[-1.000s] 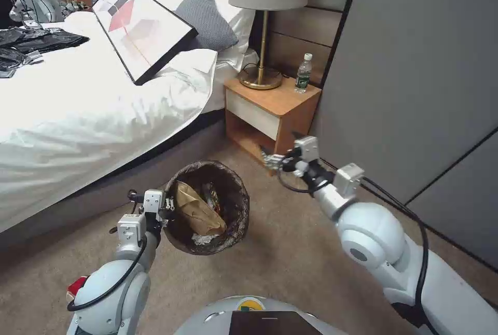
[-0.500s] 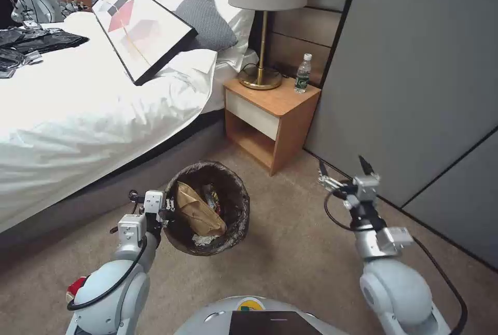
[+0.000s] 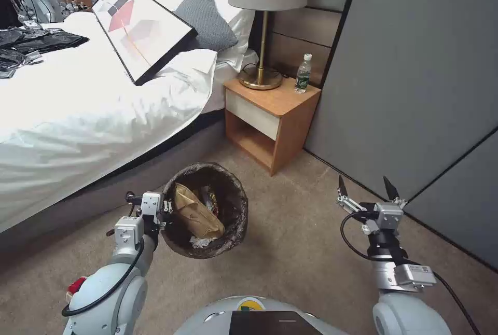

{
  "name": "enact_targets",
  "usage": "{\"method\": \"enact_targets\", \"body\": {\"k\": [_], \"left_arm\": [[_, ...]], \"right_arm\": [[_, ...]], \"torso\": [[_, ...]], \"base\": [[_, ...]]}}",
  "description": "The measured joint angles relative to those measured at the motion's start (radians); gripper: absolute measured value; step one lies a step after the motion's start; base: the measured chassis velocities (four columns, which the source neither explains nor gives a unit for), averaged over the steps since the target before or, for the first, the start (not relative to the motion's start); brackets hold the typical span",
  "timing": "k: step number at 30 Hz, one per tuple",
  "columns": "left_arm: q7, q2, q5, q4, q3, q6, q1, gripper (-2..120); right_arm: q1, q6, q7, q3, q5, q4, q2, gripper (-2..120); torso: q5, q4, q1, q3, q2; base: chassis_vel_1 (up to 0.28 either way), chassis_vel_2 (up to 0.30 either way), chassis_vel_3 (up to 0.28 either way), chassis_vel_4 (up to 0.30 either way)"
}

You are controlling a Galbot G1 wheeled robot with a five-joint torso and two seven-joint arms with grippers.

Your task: Pick up the trash bin, then pick up the garbage from the floor and place it into the trash bin.

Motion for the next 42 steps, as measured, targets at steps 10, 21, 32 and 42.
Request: {"method": "enact_targets", "body": {"k": [10, 21, 32, 42], "left_arm": [[0.000, -0.002, -0.001, -0.011, -0.002, 0.011, 0.003, 2], [0.000, -0.005, -0.003, -0.019, -0.010, 0.016, 0.003, 2], [0.001, -0.005, -0.003, -0.017, -0.008, 0.015, 0.003, 2], [0.001, -0.007, -0.003, -0.014, -0.005, 0.014, 0.003, 2]], "right_arm": [[0.010, -0.015, -0.003, -0.003, 0.015, 0.016, -0.006, 100], [0.020, -0.045, 0.015, -0.037, 0.020, 0.021, -0.019, 100], [0.022, -0.058, 0.017, -0.062, 0.019, 0.021, -0.021, 100], [0.028, -0.067, 0.031, -0.079, 0.018, 0.017, -0.030, 100]], "torso": [[0.0001, 0.0001, 0.000, 0.000, 0.000], [0.0001, 0.0001, 0.000, 0.000, 0.000], [0.0001, 0.0000, 0.000, 0.000, 0.000], [0.0001, 0.0001, 0.000, 0.000, 0.000]], "base": [[0.000, 0.000, 0.000, 0.000], [0.000, 0.000, 0.000, 0.000], [0.036, 0.047, 0.047, 0.036], [0.047, 0.049, 0.041, 0.041]]}}
